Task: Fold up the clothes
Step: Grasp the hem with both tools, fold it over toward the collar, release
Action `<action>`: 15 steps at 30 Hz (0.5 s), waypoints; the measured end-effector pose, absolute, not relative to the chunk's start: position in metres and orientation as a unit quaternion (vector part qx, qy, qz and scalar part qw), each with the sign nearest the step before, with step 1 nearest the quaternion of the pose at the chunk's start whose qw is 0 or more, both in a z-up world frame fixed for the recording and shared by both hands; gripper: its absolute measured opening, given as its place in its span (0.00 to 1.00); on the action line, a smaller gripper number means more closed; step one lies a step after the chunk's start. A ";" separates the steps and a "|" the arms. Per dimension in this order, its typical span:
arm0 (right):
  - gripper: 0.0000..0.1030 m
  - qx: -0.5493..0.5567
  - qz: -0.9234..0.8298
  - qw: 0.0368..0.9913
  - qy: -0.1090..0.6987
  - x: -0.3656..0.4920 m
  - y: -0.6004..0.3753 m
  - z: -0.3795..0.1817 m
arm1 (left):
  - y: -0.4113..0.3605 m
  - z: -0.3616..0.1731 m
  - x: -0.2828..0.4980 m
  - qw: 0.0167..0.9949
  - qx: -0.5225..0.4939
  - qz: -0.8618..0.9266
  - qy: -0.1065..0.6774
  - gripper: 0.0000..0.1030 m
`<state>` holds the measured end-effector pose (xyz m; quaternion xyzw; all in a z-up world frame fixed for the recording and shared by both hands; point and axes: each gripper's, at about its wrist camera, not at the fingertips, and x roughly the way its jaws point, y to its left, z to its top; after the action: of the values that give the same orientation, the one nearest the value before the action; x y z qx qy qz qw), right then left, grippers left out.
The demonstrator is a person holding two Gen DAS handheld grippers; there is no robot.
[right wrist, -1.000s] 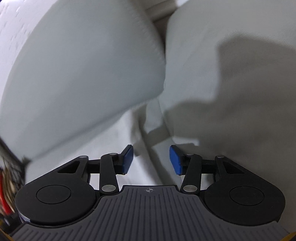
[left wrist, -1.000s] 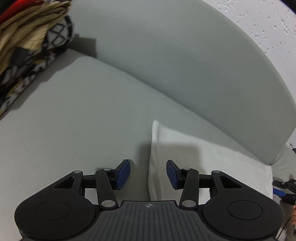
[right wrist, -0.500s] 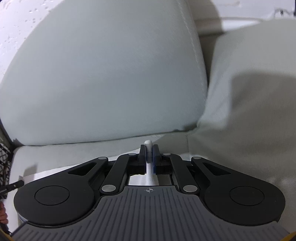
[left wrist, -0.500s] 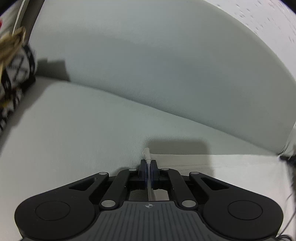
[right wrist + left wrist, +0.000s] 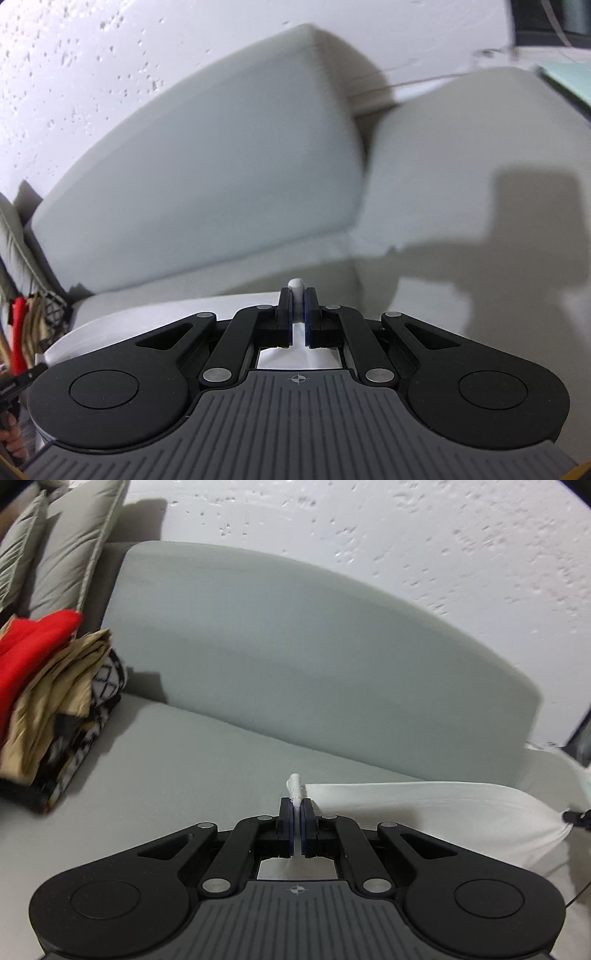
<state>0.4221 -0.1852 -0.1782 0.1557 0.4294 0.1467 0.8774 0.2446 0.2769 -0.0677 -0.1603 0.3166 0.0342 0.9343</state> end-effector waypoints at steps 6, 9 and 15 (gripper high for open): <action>0.05 0.181 0.113 0.856 0.471 0.330 -0.241 -0.182 | 0.254 -0.053 0.155 0.929 -0.152 0.007 0.337 0.03; 0.05 0.184 0.091 0.851 0.483 0.288 -0.256 -0.188 | 0.216 -0.064 0.119 0.927 -0.093 0.013 0.362 0.03; 0.05 0.153 0.090 0.871 0.457 0.230 -0.268 -0.183 | 0.157 -0.077 0.049 0.926 -0.063 0.049 0.370 0.03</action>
<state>0.2301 -0.2680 -0.1830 0.1530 0.4573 0.0896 0.8714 0.0486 0.1569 -0.0770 -0.0634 0.3700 0.0487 0.9256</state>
